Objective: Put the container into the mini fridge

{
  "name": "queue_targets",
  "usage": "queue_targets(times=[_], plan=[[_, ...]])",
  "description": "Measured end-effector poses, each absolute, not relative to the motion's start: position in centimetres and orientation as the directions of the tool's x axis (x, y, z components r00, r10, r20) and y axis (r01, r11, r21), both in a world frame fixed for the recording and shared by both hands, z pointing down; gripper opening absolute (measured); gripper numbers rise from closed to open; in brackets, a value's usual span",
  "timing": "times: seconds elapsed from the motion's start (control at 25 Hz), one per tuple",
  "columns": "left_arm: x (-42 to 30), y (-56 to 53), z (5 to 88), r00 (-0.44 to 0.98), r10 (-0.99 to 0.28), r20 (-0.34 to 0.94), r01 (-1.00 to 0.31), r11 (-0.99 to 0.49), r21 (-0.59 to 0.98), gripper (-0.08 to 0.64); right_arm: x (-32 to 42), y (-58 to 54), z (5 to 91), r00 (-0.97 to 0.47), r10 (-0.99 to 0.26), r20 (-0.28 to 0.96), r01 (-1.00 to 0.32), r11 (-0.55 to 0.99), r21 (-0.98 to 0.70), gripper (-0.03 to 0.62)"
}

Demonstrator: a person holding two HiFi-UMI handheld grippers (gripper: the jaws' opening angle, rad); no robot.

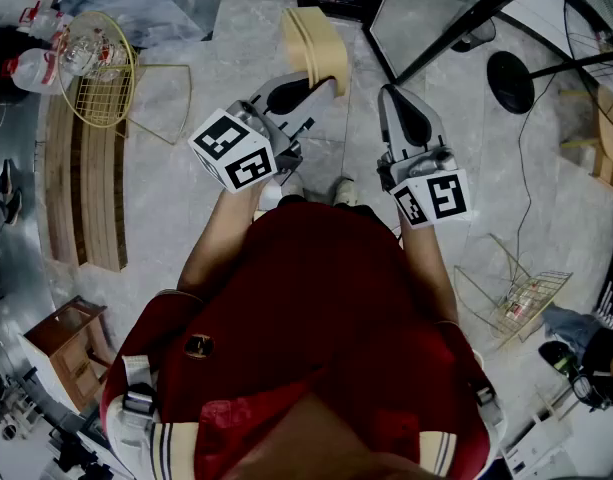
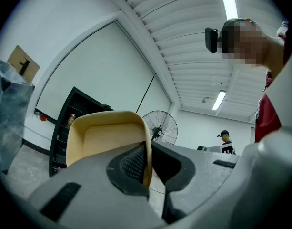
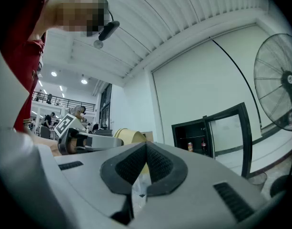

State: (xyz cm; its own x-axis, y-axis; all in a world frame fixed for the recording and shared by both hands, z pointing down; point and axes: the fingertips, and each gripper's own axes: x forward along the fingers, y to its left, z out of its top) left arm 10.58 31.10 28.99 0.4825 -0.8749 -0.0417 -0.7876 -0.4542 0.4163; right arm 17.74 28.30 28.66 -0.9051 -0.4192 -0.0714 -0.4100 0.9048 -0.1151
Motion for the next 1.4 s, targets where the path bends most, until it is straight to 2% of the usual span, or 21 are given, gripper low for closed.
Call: queue_targets(times=[0.28,0.64,1.0,1.4], plan=[[10.6,31.4,29.3,0.517,-0.856,-0.017,-0.789,-0.483,0.38,0.02,17.4,28.7,28.9,-0.899,-0.432,-0.078,-0.421,0.899,-0.125,-0.002],[8.5,32.2,31.2,0.582,-0.79,0.19,-0.81,-0.545,0.214,0.02,14.2,29.2,29.2,-0.881,-0.468,-0.061,-0.46,0.88,-0.117,-0.002],[5.0,32.3,32.9,0.623,-0.729,0.285,-0.776,-0.621,0.108,0.02,9.9,29.0,29.7,-0.865,-0.501,-0.026,-0.498,0.864,-0.077,-0.002],[3.3,29.0,34.8,0.631,-0.682,0.371,-0.745,-0.665,0.045,0.02,8.6,26.2,31.2,-0.851,-0.524,0.021,-0.525,0.85,-0.053,-0.002]])
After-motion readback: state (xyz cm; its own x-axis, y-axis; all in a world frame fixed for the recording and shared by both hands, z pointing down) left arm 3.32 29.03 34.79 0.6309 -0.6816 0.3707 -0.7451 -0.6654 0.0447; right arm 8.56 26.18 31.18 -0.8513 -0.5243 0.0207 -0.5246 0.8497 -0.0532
